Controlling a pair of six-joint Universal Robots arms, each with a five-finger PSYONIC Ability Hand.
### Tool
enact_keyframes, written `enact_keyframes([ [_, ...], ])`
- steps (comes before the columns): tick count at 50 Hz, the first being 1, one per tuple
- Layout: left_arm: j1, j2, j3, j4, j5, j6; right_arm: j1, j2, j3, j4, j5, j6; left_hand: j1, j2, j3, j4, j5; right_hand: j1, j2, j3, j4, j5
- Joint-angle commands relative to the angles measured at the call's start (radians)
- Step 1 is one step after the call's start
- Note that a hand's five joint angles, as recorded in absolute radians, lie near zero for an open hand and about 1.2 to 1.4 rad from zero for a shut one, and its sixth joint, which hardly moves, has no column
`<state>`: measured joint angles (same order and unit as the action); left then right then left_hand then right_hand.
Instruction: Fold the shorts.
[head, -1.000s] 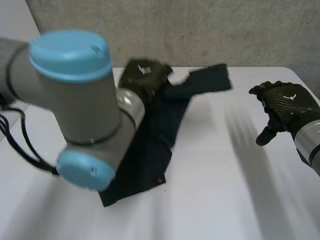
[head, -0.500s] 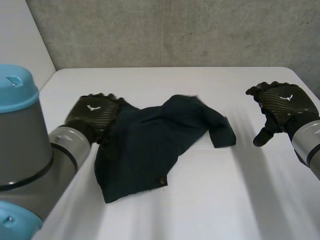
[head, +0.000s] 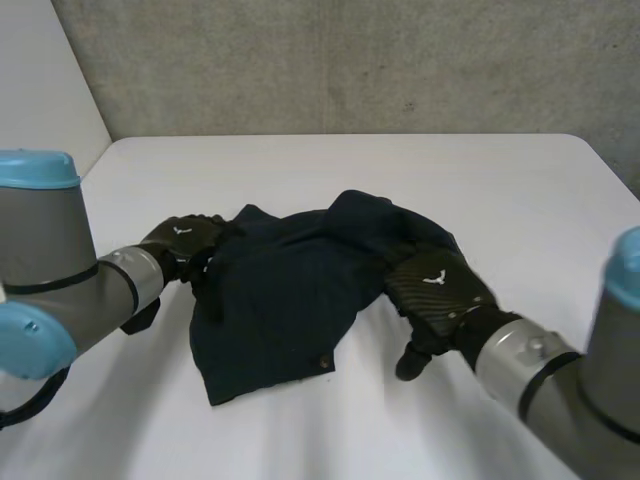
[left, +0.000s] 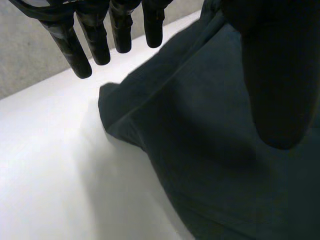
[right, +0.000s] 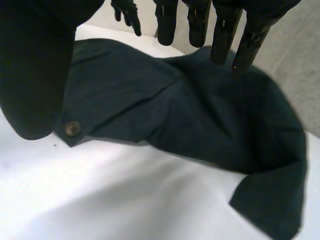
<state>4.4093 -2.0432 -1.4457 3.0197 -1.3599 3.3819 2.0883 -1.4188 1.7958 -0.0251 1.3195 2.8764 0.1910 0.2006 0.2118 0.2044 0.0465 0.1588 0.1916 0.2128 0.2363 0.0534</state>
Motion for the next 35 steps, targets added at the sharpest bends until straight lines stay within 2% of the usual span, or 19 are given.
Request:
enact_keyframes([
  [1, 0.009, -0.117, 0.041, -0.001, -0.008, 0.134, 0.021, 0.098, -0.022, -0.038, 0.093, 0.000, 0.207, 0.197, 0.186, 0.193, 0.177, 0.016, -0.017, -0.038, -0.062, -0.053],
  [3, -0.001, -0.127, 0.042, 0.001, -0.010, 0.149, 0.010, 0.107, -0.024, -0.038, 0.128, -0.006, 0.350, 0.341, 0.330, 0.337, 0.320, 0.016, -0.017, -0.038, -0.062, -0.053],
  [4, -0.005, -0.132, 0.042, 0.002, -0.015, 0.155, 0.009, 0.109, -0.023, -0.039, 0.138, -0.008, 0.578, 0.568, 0.557, 0.565, 0.548, 0.016, -0.017, -0.038, -0.062, -0.053],
  [7, -0.014, -0.132, 0.042, 0.007, -0.022, 0.156, 0.009, 0.123, -0.024, -0.044, 0.152, -0.005, 0.952, 0.942, 0.931, 0.939, 0.922, 0.016, -0.017, -0.038, -0.062, -0.053],
  [8, -0.020, -0.126, 0.042, 0.007, -0.031, 0.152, 0.009, 0.129, -0.024, -0.045, 0.153, -0.005, 1.162, 1.153, 1.142, 1.149, 1.132, 0.016, -0.017, -0.038, -0.062, -0.053],
  [9, -0.022, -0.120, 0.041, 0.007, -0.041, 0.151, 0.010, 0.135, -0.026, -0.049, 0.155, -0.003, 1.205, 1.195, 1.184, 1.191, 1.175, 0.016, -0.017, -0.038, -0.062, -0.053],
  [16, -0.056, 0.024, -0.005, -0.002, -0.133, 0.076, 0.019, 0.198, -0.098, -0.061, 0.161, 0.027, 1.205, 1.196, 1.184, 1.192, 1.175, 0.016, -0.017, -0.038, -0.062, -0.053],
  [25, -0.090, 0.204, -0.128, -0.008, -0.140, -0.001, 0.033, 0.371, -0.301, -0.024, 0.165, 0.188, 1.205, 1.196, 1.184, 1.192, 1.175, 0.016, -0.017, -0.038, -0.062, -0.053],
  [35, -0.120, 0.334, -0.200, -0.044, -0.140, -0.076, 0.045, 0.635, -0.645, 0.048, 0.150, 0.190, 1.205, 1.196, 1.184, 1.192, 1.175, 0.016, -0.017, -0.038, -0.062, -0.053],
])
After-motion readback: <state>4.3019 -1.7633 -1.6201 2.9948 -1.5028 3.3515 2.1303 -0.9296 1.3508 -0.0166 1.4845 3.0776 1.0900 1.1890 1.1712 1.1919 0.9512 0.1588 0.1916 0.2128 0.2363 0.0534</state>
